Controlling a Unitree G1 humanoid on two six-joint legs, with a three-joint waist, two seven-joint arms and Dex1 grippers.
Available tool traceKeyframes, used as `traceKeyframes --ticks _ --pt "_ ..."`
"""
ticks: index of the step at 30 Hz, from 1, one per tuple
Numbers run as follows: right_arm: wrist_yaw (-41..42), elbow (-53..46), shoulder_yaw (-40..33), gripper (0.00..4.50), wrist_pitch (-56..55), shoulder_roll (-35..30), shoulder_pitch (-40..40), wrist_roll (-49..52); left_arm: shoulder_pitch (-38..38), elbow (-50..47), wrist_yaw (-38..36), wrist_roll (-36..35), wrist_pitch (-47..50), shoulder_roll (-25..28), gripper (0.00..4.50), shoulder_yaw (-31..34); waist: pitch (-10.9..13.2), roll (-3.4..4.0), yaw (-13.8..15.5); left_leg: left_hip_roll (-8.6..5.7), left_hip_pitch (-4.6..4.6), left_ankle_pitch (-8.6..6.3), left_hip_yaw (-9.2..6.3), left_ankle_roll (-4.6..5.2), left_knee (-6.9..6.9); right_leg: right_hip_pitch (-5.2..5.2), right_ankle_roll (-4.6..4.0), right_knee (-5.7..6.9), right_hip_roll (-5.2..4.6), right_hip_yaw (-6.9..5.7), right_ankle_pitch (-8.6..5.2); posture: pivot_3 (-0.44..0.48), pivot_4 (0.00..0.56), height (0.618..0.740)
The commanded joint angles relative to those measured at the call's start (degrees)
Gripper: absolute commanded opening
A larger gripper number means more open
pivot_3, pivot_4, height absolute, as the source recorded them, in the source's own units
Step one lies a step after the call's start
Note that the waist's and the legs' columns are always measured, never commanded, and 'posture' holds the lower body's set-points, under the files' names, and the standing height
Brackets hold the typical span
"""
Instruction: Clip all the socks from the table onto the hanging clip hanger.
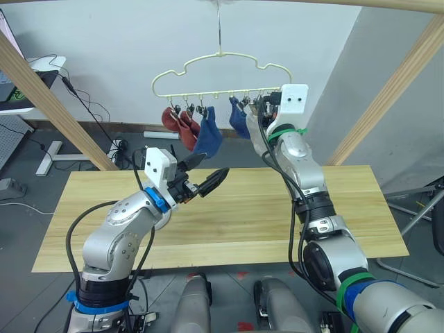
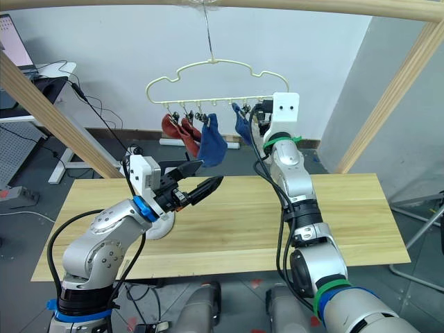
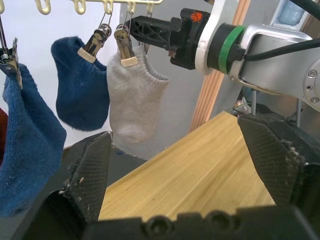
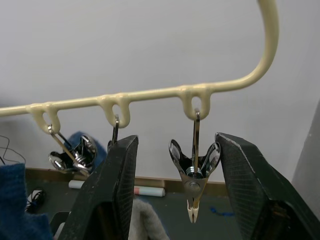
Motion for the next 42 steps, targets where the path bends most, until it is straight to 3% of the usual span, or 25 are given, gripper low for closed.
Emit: traceKeyframes --ticks 1,17,20,24,26,34,42 --pt "0.5 -1.0 -0.3 2.54 -1.4 0.2 -1.8 0.5 0.1 -3.5 0.3 -0.3 -0.6 0.3 4.5 0.2 0.0 0.0 0.0 0.0 0.0 0.0 0.0 0.0 0.0 0.0 0.0 0.0 0.0 0.0 0.0 0.084 0.233 0.74" --pt "0.7 1.4 -1.1 2.54 -2.5 -0.1 -3.0 0.4 -0.3 -3.8 1.0 -0.1 -0.3 0.2 4.5 -0.4 0.0 0.0 0.1 -0.01 0.0 0.0 0.0 0.0 0.0 0.0 0.0 -0.01 0.0 0.0 0.0 0.087 0.234 0.74" --pt "0.8 1.5 -1.2 1.92 -2.6 -0.1 -3.0 0.4 -0.5 -3.8 1.1 -0.2 -0.2 0.2 4.5 -0.5 0.0 0.0 0.1 0.0 0.0 0.0 0.0 0.0 0.0 0.0 0.0 -0.01 0.0 0.0 0.0 0.087 0.234 0.74" --pt "1.0 1.5 -1.2 0.56 -2.6 -0.2 -3.0 0.3 -0.5 -3.9 1.1 -0.3 -0.2 0.4 4.5 -0.5 0.0 0.0 0.1 0.0 0.0 0.0 0.0 0.0 0.0 0.0 0.0 0.0 0.0 0.01 0.0 0.087 0.234 0.74" --pt "1.0 1.4 -1.2 0.1 -2.5 -0.2 -3.0 0.2 -0.5 -3.9 1.2 -0.3 -0.1 0.4 4.5 -0.5 0.0 0.0 0.1 0.0 0.0 0.0 0.0 0.0 0.0 0.0 0.0 -0.01 0.0 0.0 0.0 0.087 0.234 0.74" --pt "2.4 0.7 -1.0 0.02 -1.6 -1.2 -2.4 0.2 0.3 -3.6 1.8 0.0 0.2 0.7 4.5 -0.2 0.0 0.0 0.1 0.0 0.0 0.0 0.0 0.0 -0.01 0.0 0.0 -0.01 0.0 0.0 0.0 0.087 0.234 0.74" --pt "17.8 -2.0 4.1 0.02 4.2 -13.5 -1.4 -1.7 2.8 12.7 7.8 12.5 -2.5 6.9 4.5 2.6 0.0 0.05 0.1 0.0 0.02 -0.01 0.0 0.01 -0.02 -0.02 -0.01 -0.01 0.01 0.0 -0.01 0.066 0.257 0.74"
